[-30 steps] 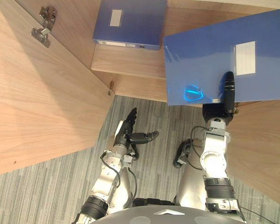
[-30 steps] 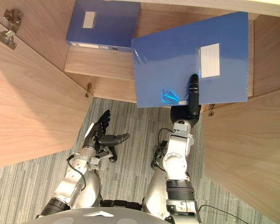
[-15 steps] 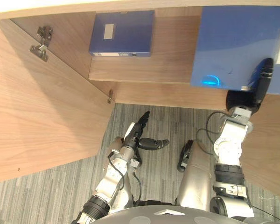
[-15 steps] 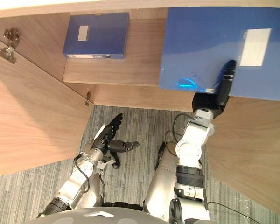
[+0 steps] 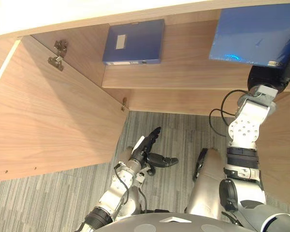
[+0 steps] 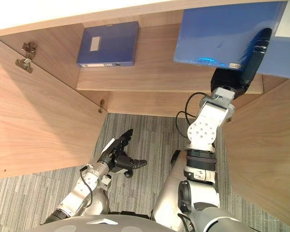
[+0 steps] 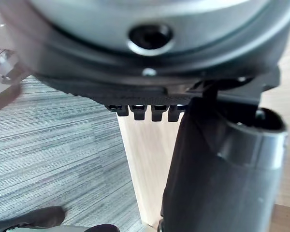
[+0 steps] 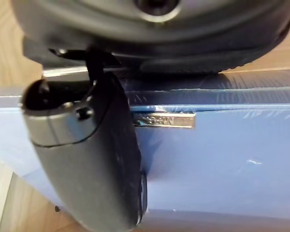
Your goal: Walk over to the cabinet, pick up the folder, carry it to the office cabinet, place the folder inside the office cabinet, then close the office cabinet door
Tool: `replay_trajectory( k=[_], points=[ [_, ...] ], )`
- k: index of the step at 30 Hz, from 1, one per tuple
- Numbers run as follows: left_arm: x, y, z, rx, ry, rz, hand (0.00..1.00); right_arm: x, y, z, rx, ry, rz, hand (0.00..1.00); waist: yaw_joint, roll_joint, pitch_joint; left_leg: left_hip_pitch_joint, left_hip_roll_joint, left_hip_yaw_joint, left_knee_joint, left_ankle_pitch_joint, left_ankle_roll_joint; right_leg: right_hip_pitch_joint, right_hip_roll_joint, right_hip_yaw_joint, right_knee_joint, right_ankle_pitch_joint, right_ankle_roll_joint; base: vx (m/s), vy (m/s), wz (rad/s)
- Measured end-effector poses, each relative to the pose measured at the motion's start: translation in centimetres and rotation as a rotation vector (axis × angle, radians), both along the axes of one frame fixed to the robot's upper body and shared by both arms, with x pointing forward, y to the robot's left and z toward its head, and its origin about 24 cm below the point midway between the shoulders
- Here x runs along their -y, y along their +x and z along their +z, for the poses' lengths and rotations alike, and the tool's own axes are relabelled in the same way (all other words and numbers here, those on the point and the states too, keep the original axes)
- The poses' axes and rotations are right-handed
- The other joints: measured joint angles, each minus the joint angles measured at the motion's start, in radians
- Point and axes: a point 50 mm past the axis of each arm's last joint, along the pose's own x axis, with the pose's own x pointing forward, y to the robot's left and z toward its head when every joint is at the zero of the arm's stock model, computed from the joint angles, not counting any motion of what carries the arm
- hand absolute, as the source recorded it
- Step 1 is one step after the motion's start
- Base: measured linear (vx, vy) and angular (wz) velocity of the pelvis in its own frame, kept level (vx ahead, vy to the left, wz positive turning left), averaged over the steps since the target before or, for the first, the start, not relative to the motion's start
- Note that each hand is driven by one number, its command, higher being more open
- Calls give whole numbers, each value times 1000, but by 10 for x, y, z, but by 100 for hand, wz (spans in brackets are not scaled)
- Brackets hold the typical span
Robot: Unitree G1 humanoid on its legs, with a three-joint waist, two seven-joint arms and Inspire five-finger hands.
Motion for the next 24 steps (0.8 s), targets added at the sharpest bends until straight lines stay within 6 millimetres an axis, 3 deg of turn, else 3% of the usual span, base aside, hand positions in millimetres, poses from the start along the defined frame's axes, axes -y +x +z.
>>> replay_trajectory(
  k=[12, 24],
  points=[
    [0, -1, -4, -32, -12, 5, 100, 5, 12, 20, 20, 46, -24, 0, 8, 3, -2, -23, -2, 0, 19, 1, 5, -19, -11, 4, 16, 0, -1, -5, 0, 1],
    [-5, 0, -5, -47, -19, 32, 100, 36, 32, 53, -44, 8, -54, 0, 25, 6, -4, -52, 3, 5, 23, 20, 10, -40, -17, 2, 26, 1, -1, -13, -2, 4]
  ],
)
